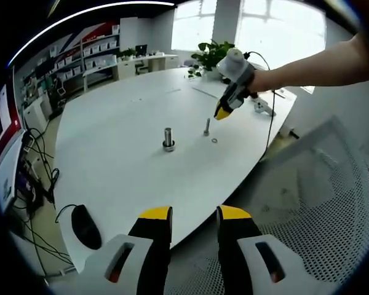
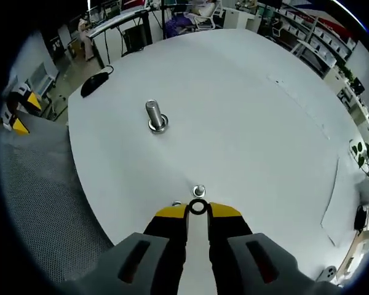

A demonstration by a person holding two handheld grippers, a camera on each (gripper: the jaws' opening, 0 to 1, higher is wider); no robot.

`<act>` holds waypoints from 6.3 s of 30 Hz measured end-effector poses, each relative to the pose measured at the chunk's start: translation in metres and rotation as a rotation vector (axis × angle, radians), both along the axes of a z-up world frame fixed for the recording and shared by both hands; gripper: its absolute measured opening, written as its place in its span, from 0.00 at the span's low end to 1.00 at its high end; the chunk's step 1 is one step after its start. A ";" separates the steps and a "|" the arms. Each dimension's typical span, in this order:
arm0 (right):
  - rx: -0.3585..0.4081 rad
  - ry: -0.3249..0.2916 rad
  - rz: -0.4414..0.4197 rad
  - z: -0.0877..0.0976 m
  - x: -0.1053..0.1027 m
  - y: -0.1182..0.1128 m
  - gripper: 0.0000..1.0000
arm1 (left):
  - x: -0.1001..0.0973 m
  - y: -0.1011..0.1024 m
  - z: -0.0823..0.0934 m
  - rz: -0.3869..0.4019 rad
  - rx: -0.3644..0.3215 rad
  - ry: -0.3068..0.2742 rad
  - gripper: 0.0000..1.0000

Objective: Place the washer onto the threaded stud by aligning its center hole with the stud, sliding it down to the base, and recovering from edge contact or off-axis alignment until the washer reaches the visible bottom stop.

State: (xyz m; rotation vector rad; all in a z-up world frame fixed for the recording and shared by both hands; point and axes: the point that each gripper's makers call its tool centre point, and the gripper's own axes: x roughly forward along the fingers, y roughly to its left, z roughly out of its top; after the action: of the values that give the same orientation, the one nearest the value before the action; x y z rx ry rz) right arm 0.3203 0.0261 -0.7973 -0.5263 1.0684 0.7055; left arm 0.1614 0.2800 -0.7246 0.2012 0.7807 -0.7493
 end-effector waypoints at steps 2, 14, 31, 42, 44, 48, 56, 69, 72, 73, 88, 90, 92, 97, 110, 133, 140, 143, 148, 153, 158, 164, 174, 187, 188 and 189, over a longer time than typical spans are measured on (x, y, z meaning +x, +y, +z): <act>0.002 -0.004 0.003 0.001 0.002 0.003 0.14 | 0.000 0.000 0.000 0.000 0.000 -0.001 0.27; -0.026 -0.001 0.042 -0.005 0.009 0.009 0.14 | 0.000 0.000 -0.001 0.001 0.002 0.001 0.27; -0.064 0.031 0.064 -0.021 0.015 0.010 0.14 | -0.001 -0.001 -0.002 -0.009 0.008 0.009 0.26; -0.095 0.066 0.085 -0.041 0.014 0.009 0.14 | -0.002 0.000 -0.003 -0.006 0.013 0.014 0.26; -0.094 0.074 0.081 -0.045 0.014 0.009 0.14 | -0.001 0.000 -0.003 -0.003 0.013 0.013 0.26; -0.104 0.078 0.081 -0.050 0.013 0.008 0.14 | -0.001 0.001 -0.002 0.004 0.009 0.010 0.26; -0.106 0.090 0.070 -0.054 0.009 0.006 0.16 | -0.001 0.001 -0.002 0.006 0.011 0.009 0.26; -0.107 0.085 0.041 -0.052 0.002 -0.005 0.17 | -0.001 0.002 -0.002 0.005 0.015 0.006 0.26; -0.106 0.092 0.032 -0.051 -0.003 -0.006 0.17 | -0.001 0.001 -0.002 0.001 0.015 0.006 0.26; -0.104 0.093 0.027 -0.051 -0.005 -0.006 0.17 | -0.001 0.001 -0.002 0.001 0.014 0.005 0.26; -0.044 0.126 -0.015 -0.064 -0.027 0.004 0.20 | -0.001 0.000 -0.002 -0.004 0.011 0.004 0.26; -0.046 0.129 -0.013 -0.065 -0.027 0.005 0.20 | -0.001 0.000 -0.002 -0.004 0.011 0.004 0.26; -0.050 0.131 -0.006 -0.066 -0.027 0.006 0.20 | -0.001 0.001 -0.002 -0.003 0.012 0.005 0.26; -0.049 0.133 -0.011 -0.070 -0.026 0.009 0.20 | -0.002 0.001 -0.003 -0.006 0.013 0.009 0.26; -0.088 0.121 0.014 -0.071 -0.023 0.010 0.16 | -0.002 0.001 -0.002 -0.007 0.012 0.008 0.26; -0.154 0.120 -0.018 -0.074 -0.026 0.013 0.15 | -0.002 0.000 -0.002 -0.008 0.011 0.004 0.26; -0.128 0.103 -0.048 -0.077 -0.024 0.012 0.15 | -0.002 0.000 -0.003 -0.010 0.015 0.006 0.26; -0.089 0.097 -0.077 -0.076 -0.022 0.011 0.15 | -0.001 0.000 -0.003 -0.005 0.017 0.003 0.26; -0.065 0.073 -0.089 -0.077 -0.021 0.011 0.15 | 0.000 0.000 -0.002 -0.001 0.016 0.003 0.26; -0.041 0.052 -0.107 -0.074 -0.023 0.011 0.15 | 0.000 0.000 -0.002 0.000 0.015 0.002 0.26; -0.020 0.052 -0.121 -0.073 -0.022 0.011 0.14 | 0.000 0.000 -0.002 0.001 0.015 0.003 0.26; -0.023 0.038 -0.125 -0.066 -0.026 0.012 0.14 | 0.001 0.001 -0.002 0.006 0.015 0.003 0.26; 0.013 -0.019 -0.154 -0.036 -0.012 0.004 0.14 | 0.001 0.000 -0.001 0.003 0.010 -0.004 0.25; 0.002 -0.097 -0.153 -0.009 0.000 -0.006 0.14 | 0.002 0.002 0.000 0.008 0.011 -0.012 0.25; 0.002 -0.104 -0.150 -0.008 0.001 -0.006 0.14 | 0.002 0.002 0.001 0.009 0.010 -0.012 0.25; 0.003 -0.116 -0.146 -0.007 0.001 -0.005 0.14 | 0.002 0.002 0.001 0.010 0.009 -0.013 0.25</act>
State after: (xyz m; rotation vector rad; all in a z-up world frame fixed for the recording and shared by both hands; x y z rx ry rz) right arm 0.3218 0.0211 -0.8039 -0.4754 0.9866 0.5420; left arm 0.1632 0.2824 -0.7238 0.2097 0.7723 -0.7349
